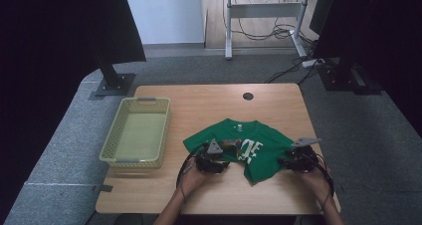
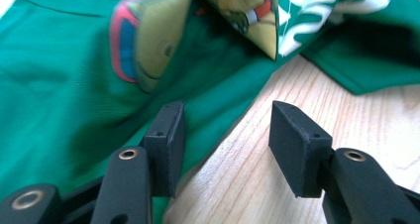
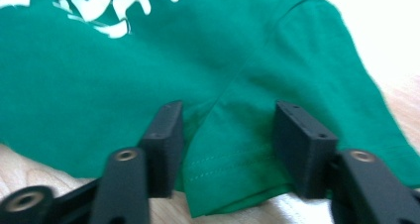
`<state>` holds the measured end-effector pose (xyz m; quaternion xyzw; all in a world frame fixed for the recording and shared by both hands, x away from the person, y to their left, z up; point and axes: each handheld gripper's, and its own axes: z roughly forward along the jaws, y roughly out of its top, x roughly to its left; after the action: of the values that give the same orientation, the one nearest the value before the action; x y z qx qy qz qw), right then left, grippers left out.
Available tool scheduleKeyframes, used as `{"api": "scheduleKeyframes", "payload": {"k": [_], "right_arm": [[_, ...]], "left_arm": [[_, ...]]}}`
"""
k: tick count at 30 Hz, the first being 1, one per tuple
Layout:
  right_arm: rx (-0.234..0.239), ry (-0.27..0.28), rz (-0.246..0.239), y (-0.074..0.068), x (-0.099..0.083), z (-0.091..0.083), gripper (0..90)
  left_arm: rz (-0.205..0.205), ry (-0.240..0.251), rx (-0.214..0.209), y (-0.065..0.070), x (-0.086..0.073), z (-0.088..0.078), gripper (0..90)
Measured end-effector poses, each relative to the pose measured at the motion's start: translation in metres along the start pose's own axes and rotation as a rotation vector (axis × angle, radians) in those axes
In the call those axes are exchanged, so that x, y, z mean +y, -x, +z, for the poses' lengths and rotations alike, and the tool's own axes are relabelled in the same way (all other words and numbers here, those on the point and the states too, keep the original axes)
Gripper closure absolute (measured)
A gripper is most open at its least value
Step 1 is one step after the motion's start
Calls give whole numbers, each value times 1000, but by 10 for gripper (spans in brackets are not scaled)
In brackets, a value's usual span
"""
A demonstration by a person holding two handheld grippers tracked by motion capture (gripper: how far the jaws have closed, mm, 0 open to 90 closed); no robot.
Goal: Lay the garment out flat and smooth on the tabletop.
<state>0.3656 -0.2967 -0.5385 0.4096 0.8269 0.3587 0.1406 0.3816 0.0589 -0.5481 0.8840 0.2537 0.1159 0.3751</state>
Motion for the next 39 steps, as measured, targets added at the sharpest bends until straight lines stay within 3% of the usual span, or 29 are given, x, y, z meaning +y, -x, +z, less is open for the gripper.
{"api": "scheduleKeyframes", "payload": {"k": [4, 5, 6, 7, 11, 12, 13, 16, 19, 22, 23, 24, 25, 26, 27, 28, 29, 33, 34, 36, 37, 38, 39], "right_arm": [[5, -12, -9, -2, -1, 2, 546], [21, -18, -9, -3, 0, 4, 727], [21, -18, -9, -3, 0, 4, 727], [19, -19, -11, -3, 0, 4, 758], [17, -18, -9, -3, 1, 4, 783], [9, 2, -9, -2, 3, -1, 783], [3, 50, 14, 2, 6, -12, 868], [-5, 64, 19, 4, 7, -16, 873], [-37, 85, 38, 9, 10, -26, 875], [-57, 96, 47, 12, 12, -31, 875], [-57, 96, 47, 12, 12, -31, 876], [-57, 96, 47, 12, 12, -31, 876], [-93, 104, 65, 15, 13, -34, 876], [-93, 104, 65, 15, 13, -34, 878], [-93, 104, 65, 15, 13, -34, 878], [-116, 112, 78, 22, 13, -39, 878], [-116, 112, 78, 22, 13, -39, 878], [-137, 136, 99, 32, 18, -48, 877], [-137, 136, 99, 32, 18, -48, 877], [-136, 109, 92, 33, 22, -39, 877], [-136, 109, 92, 33, 22, -39, 856], [-136, 109, 92, 33, 22, -39, 856], [-125, 64, 75, 31, 23, -27, 715]], "left_arm": [[-14, 7, 2, -1, 0, 1, 562], [-70, 20, 30, -9, -1, 0, 770], [-70, 20, 30, -9, -1, 0, 841], [-87, 24, 21, -12, -2, -1, 841], [-93, 20, 8, -14, -3, -3, 889], [-93, 20, 8, -14, -3, -3, 889], [-103, 49, 7, -17, -1, -15, 892], [-107, 66, 12, -19, 0, -20, 892], [-121, 109, 28, -26, 5, -41, 892], [-117, 108, 42, -28, 5, -45, 892], [-136, 122, 79, -35, 3, -55, 892], [-136, 122, 79, -35, 3, -55, 893], [-136, 122, 79, -35, 3, -55, 893], [-158, 132, 115, -43, -3, -64, 893], [-158, 132, 115, -43, -3, -64, 893], [-158, 132, 115, -43, -3, -64, 893], [-187, 161, 134, -52, -7, -76, 893], [-200, 168, 150, -55, -7, -80, 894], [-195, 131, 186, -58, -7, -72, 894], [-195, 131, 186, -58, -7, -72, 878], [-200, 116, 212, -58, -9, -63, 878], [-200, 116, 212, -58, -9, -63, 718], [-198, 123, 202, -55, -10, -64, 718]]}}
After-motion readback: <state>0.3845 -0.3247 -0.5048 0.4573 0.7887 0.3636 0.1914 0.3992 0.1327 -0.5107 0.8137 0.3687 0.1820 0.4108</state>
